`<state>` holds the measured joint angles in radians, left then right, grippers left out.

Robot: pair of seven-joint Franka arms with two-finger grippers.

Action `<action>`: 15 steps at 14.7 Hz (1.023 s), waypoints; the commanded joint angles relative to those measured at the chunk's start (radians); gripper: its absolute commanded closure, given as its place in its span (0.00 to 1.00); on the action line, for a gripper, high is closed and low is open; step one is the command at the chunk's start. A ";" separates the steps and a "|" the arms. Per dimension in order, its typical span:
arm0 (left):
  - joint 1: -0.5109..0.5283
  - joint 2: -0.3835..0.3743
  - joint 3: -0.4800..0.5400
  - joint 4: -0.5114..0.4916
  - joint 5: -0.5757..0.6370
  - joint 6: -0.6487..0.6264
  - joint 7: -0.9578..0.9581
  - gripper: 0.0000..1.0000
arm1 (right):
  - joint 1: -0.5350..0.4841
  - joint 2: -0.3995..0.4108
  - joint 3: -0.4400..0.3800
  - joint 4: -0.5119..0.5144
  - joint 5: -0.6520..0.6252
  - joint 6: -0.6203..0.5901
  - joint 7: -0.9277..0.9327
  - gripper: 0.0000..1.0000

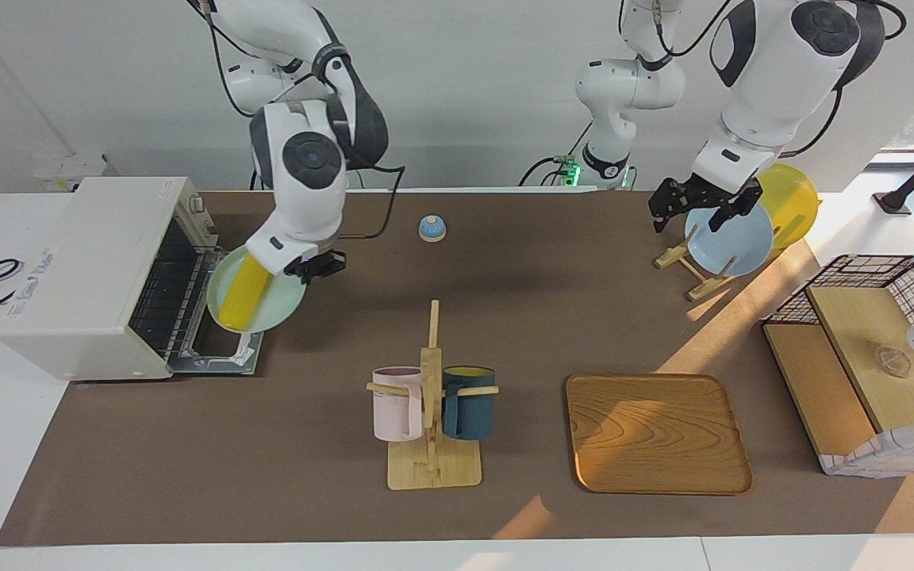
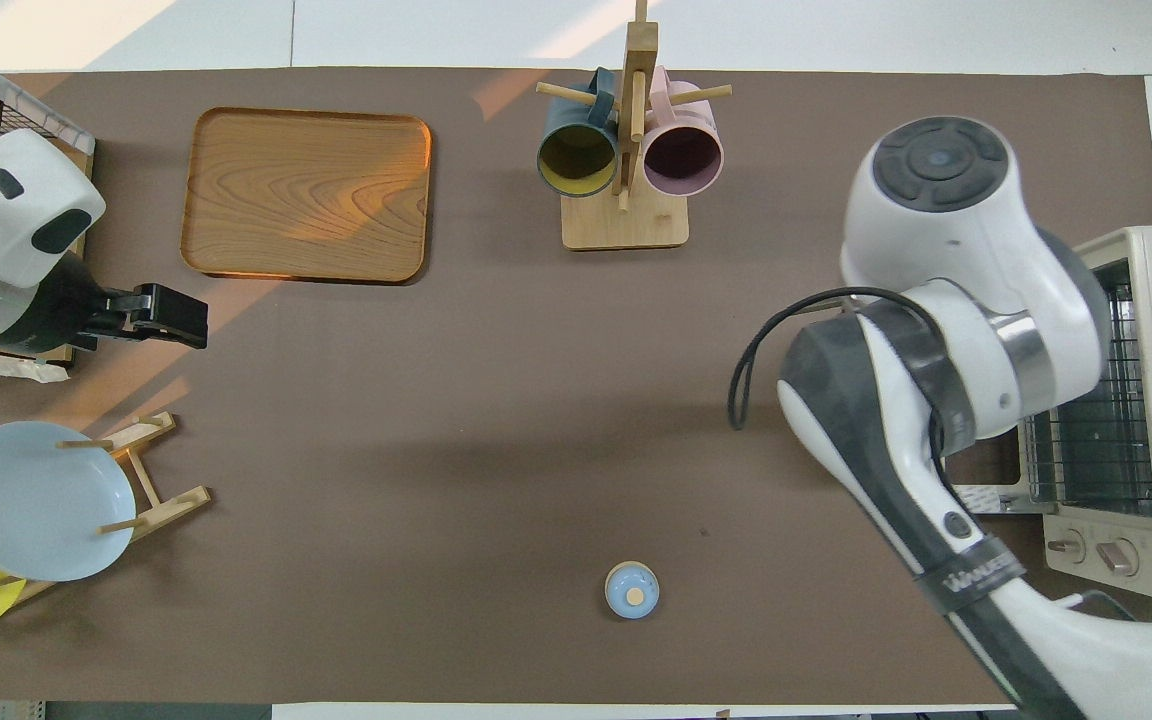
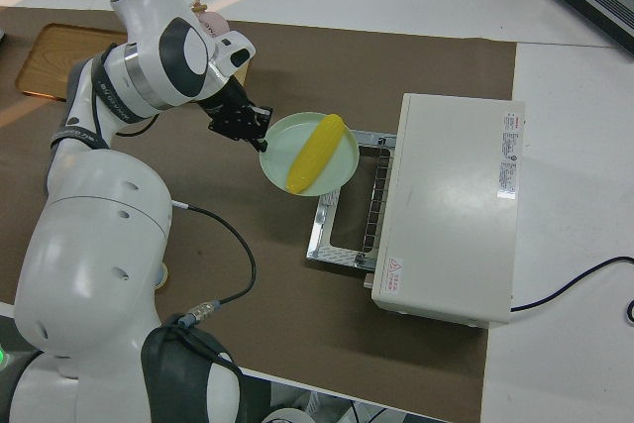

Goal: Put corn in oven
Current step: 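Carry the plate with corn into the open oven with the right gripper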

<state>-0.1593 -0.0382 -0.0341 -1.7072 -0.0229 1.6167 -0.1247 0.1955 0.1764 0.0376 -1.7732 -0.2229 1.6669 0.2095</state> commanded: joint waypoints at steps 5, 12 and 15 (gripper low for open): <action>0.017 -0.022 -0.009 -0.017 0.009 0.009 0.011 0.00 | -0.249 -0.054 0.018 -0.153 -0.044 0.120 -0.251 1.00; 0.015 -0.022 -0.009 -0.018 0.009 0.009 0.011 0.00 | -0.308 -0.080 0.018 -0.255 -0.033 0.254 -0.298 0.93; 0.015 -0.022 -0.009 -0.017 0.009 0.009 0.011 0.00 | -0.308 -0.080 0.019 -0.255 -0.027 0.269 -0.298 0.86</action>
<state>-0.1577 -0.0387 -0.0341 -1.7072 -0.0229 1.6167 -0.1247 -0.0925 0.1191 0.0441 -1.9982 -0.2458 1.9081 -0.0707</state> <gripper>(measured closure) 0.000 0.894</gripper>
